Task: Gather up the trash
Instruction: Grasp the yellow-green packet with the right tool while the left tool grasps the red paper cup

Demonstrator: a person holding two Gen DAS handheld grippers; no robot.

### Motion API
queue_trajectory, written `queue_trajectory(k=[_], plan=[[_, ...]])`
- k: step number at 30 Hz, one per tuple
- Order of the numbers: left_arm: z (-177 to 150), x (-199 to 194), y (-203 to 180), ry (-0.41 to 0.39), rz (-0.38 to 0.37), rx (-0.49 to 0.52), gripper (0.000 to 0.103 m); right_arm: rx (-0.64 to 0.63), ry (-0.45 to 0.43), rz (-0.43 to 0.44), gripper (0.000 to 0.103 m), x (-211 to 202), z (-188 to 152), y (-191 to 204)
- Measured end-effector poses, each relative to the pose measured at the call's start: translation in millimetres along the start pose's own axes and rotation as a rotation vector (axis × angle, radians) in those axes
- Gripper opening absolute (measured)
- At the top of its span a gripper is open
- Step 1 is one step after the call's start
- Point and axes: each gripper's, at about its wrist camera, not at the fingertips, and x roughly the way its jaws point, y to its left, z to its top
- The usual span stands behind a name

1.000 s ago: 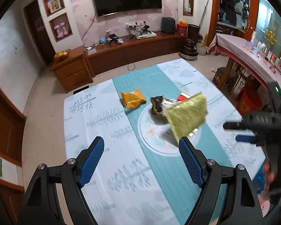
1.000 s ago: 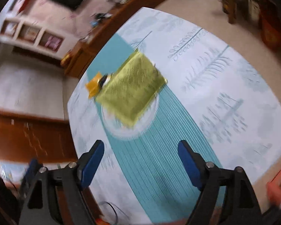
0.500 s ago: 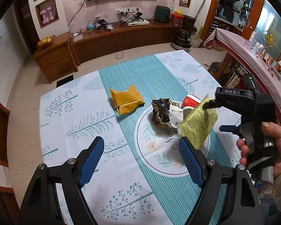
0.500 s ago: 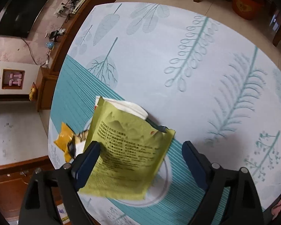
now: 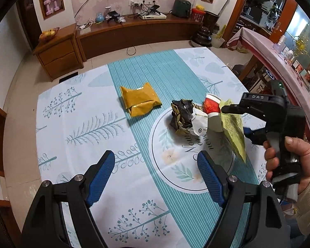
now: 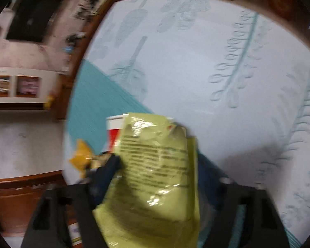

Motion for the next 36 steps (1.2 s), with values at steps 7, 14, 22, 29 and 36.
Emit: queue_trajectory(k=[7, 14, 22, 29, 36], plan=[[-3.5, 2.5, -10.4, -0.004, 0.011, 0.039, 0.080, -0.244, -0.123, 0.027, 0.028, -25.5, -20.5, 13.8], [2.1, 6.3, -21.2, -0.005, 0.013, 0.059, 0.080, -0.586, -0.273, -0.048, 0.024, -70.1, -72.0, 23.4], [17.2, 13.3, -55.7, 0.015, -0.069, 0.085, 0.080, -0.599, -0.259, -0.070, 0.021, -84.7, -89.1, -5.4], [35.8, 35.5, -109.6, 0.038, -0.110, 0.176, 0.080, -0.603, -0.438, -0.098, 0.018, -117.0, -90.6, -22.7], [59.9, 84.0, -137.4, 0.135, -0.145, 0.128, 0.080, -0.745, -0.606, -0.143, 0.018, -146.5, -115.0, -19.9]])
